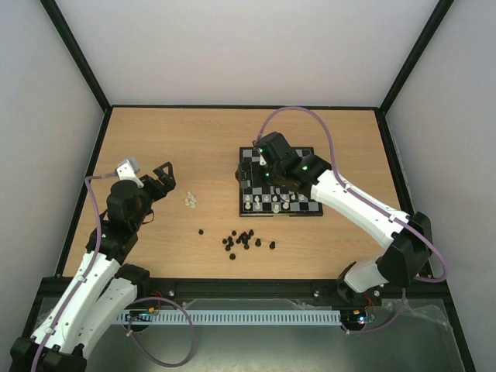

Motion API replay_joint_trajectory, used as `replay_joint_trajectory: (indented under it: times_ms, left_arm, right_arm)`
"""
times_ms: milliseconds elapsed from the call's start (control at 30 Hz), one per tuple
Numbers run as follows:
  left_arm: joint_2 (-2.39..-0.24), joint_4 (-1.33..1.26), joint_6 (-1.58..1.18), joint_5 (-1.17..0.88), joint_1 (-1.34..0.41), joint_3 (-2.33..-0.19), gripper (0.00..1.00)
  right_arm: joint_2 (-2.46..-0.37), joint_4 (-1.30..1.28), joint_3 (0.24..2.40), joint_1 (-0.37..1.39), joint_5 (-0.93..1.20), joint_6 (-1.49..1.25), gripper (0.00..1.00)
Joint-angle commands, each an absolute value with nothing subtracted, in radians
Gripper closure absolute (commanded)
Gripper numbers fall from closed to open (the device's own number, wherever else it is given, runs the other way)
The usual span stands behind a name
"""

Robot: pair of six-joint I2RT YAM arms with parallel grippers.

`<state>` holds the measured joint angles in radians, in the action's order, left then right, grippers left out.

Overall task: Set up the chess pieces on the board
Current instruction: Pick up the chess piece at the center of the board.

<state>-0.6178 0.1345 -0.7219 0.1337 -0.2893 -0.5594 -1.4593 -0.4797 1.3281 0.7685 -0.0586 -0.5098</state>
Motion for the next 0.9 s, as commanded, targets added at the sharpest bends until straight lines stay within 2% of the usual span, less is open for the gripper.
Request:
replay_joint_trajectory:
  times_ms: [0, 300, 467, 533, 667, 867]
  left_arm:
    - [-0.617, 0.15, -0.718, 0.162, -0.283, -0.571, 0.0]
    - [-0.657, 0.179, -0.737, 0.204, -0.281, -0.58, 0.0]
    - [-0.641, 0.198, -0.744, 0.236, -0.278, -0.583, 0.0]
    - [-0.614, 0.202, -0.746, 0.261, -0.277, -0.577, 0.01]
    - [-0.575, 0.206, -0.749, 0.3, -0.275, -0.565, 0.01]
    - [-0.568, 0.214, -0.752, 0.305, -0.272, -0.569, 0.01]
  right_arm:
    - [-1.472, -0.521, 1.353, 0.794, -0.043, -0.516, 0.01]
    - [-1.574, -0.466, 1.372, 0.857, -0.012, -0.474, 0.01]
    - [-1.711, -0.449, 1.451, 0.911, -0.024, -0.436, 0.13]
    - [-1.778, -0.443, 1.492, 0.918, -0.02, -0.424, 0.23]
    - [-1.905, -0.424, 1.576, 0.927, -0.002, -0.408, 0.37]
    - [-2.084, -0.451, 1.754, 0.96, -0.008, -0.39, 0.51]
